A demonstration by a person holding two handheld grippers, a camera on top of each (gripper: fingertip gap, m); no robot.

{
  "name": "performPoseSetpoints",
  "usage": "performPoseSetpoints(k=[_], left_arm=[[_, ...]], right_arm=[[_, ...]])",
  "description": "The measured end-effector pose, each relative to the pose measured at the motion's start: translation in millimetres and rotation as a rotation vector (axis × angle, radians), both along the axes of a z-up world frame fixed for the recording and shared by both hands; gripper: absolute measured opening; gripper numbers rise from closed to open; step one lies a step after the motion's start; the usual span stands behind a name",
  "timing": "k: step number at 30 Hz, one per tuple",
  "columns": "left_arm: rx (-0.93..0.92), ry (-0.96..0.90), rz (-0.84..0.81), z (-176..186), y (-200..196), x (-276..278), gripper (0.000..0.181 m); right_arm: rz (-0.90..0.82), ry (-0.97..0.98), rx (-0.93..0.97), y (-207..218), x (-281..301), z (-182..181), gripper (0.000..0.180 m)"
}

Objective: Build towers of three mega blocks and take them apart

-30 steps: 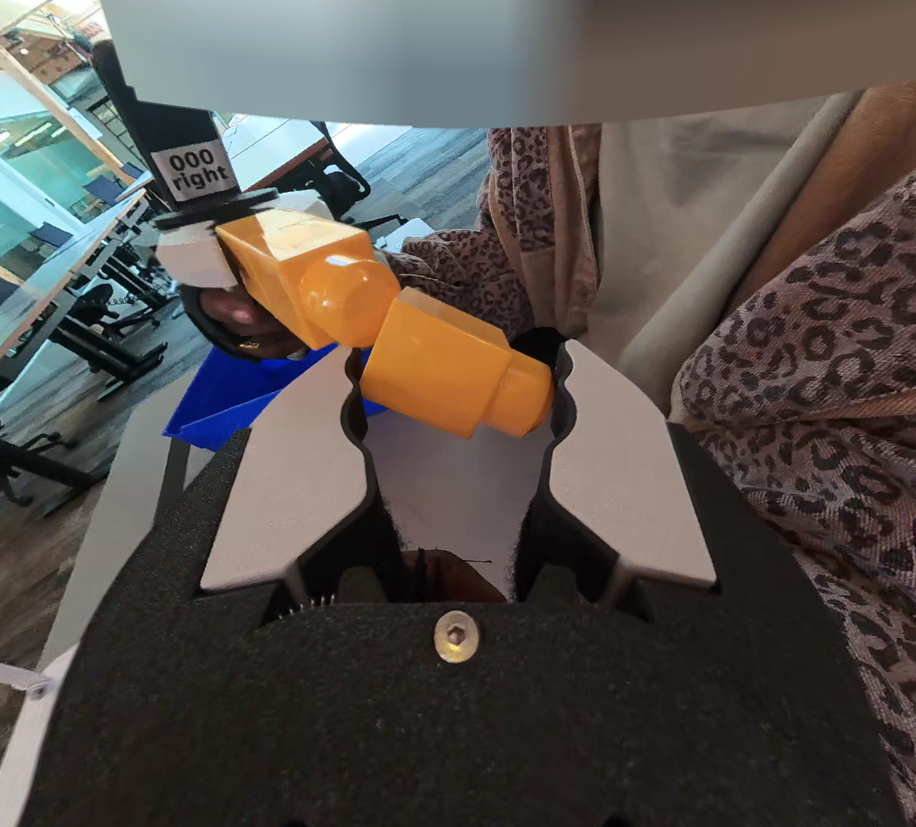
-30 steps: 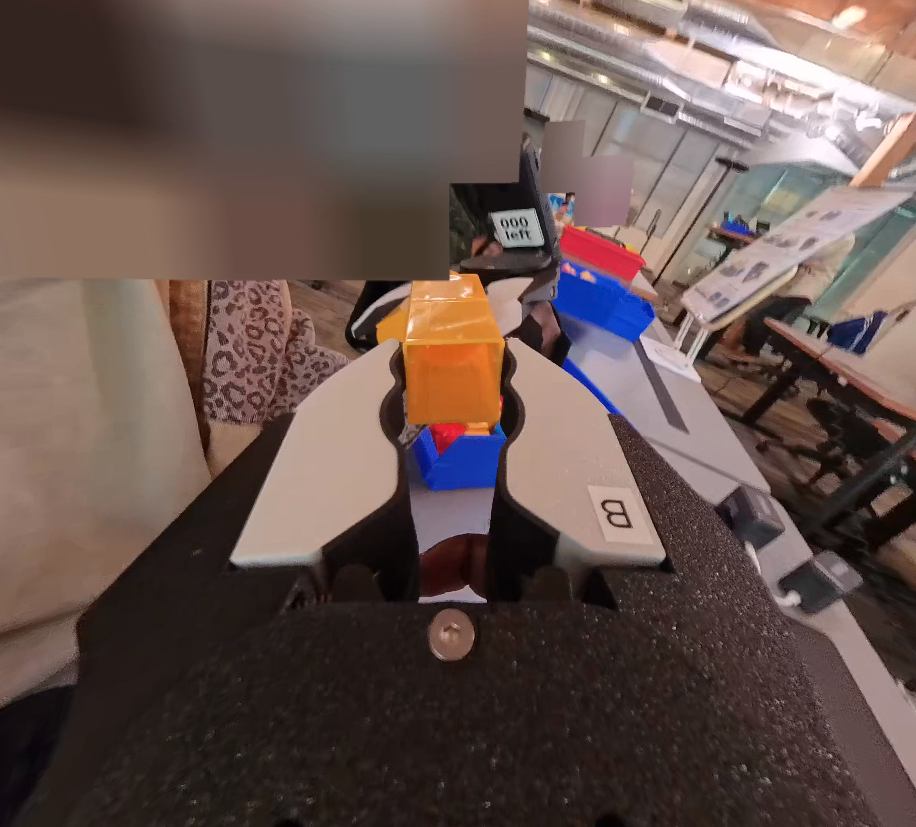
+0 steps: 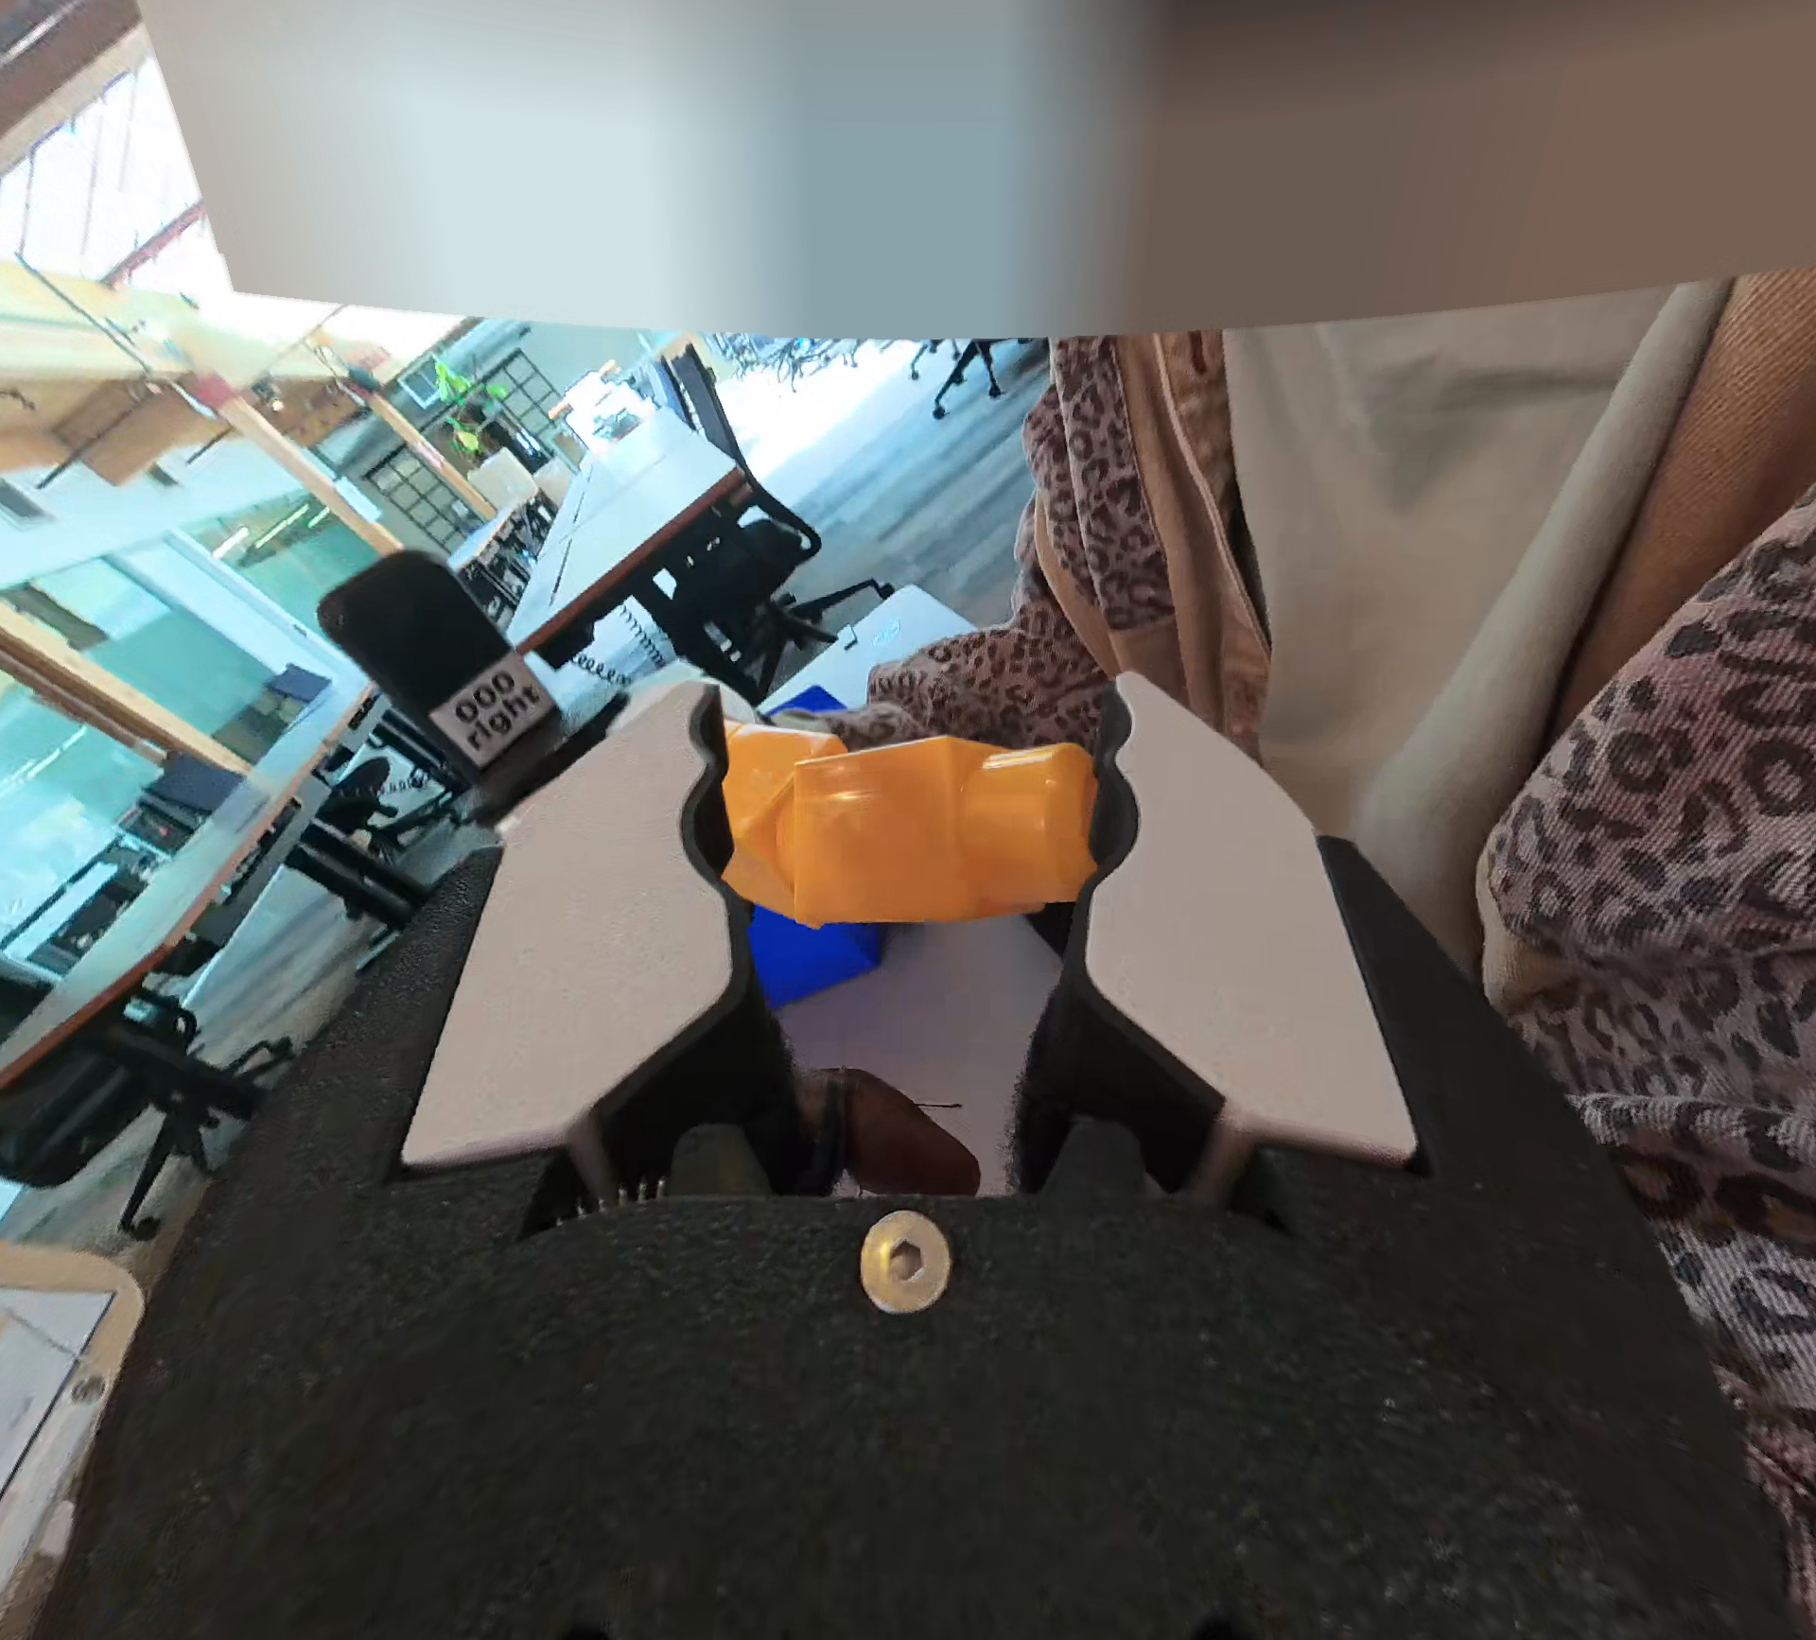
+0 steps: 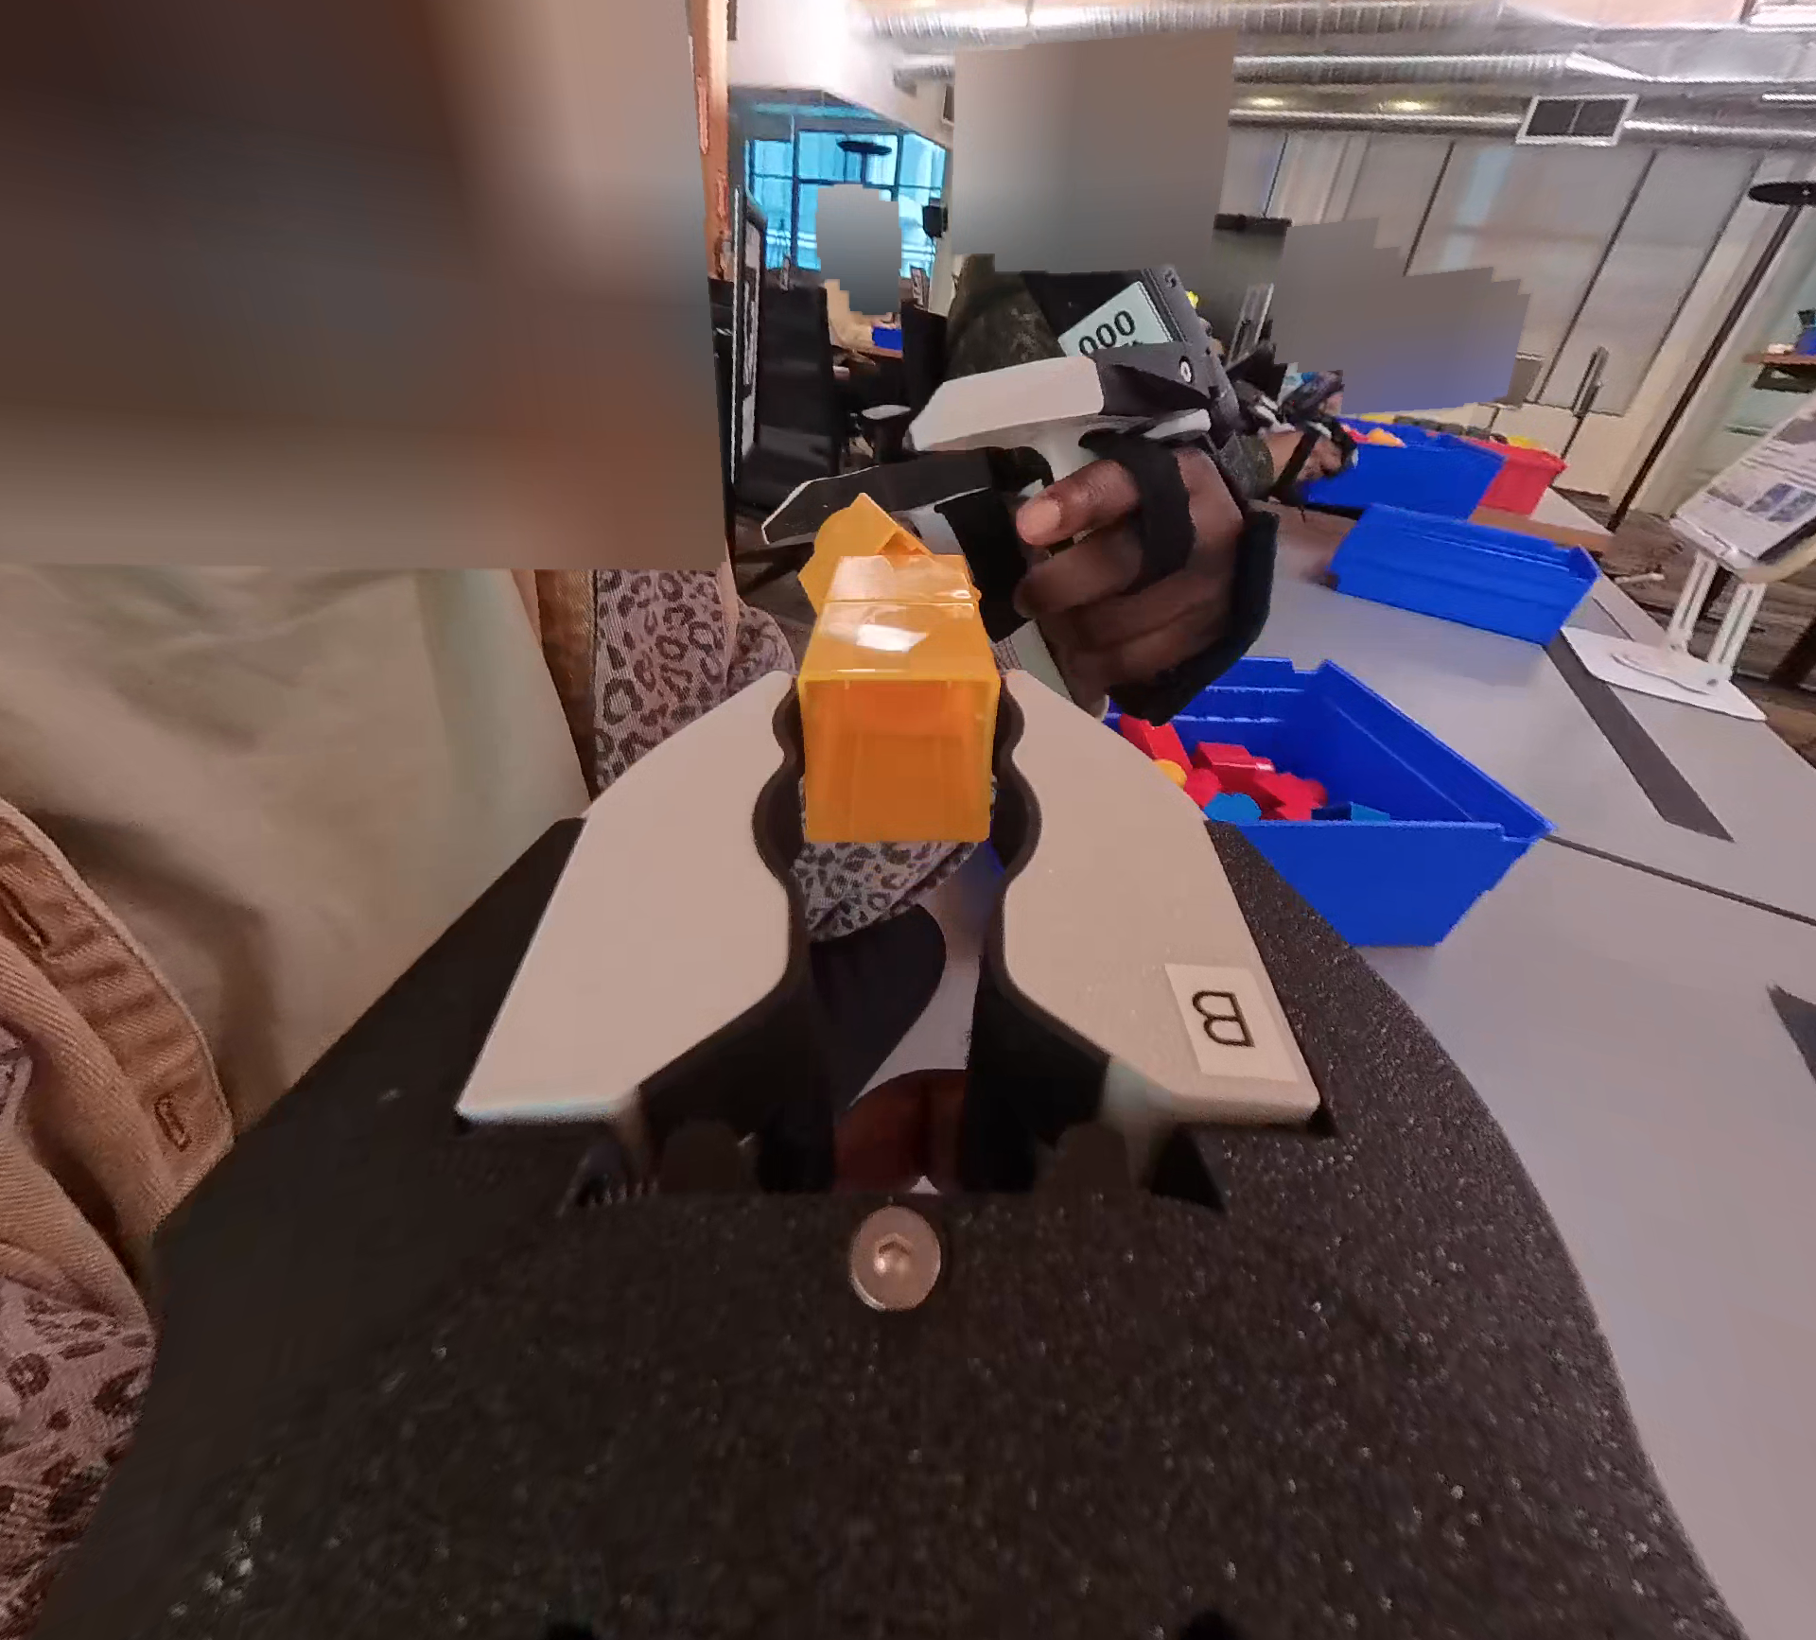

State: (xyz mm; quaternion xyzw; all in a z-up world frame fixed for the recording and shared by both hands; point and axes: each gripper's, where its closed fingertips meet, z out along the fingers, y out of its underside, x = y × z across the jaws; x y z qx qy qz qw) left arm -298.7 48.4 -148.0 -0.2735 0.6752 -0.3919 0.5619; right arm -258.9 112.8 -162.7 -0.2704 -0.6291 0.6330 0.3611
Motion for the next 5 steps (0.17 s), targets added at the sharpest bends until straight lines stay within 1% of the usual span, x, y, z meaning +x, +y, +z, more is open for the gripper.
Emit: performPoseSetpoints(k=[3,5], left_arm=[[0.008,-0.05,-0.021,6,-2,-2,0.061],[0.008,-0.118,-0.001,16,3,-4,0.048]], right_arm=[[0.039,0.078,-0.064,1,-1,10,0.035],[0.05,0.172,-0.139,7,2,23,0.035]])
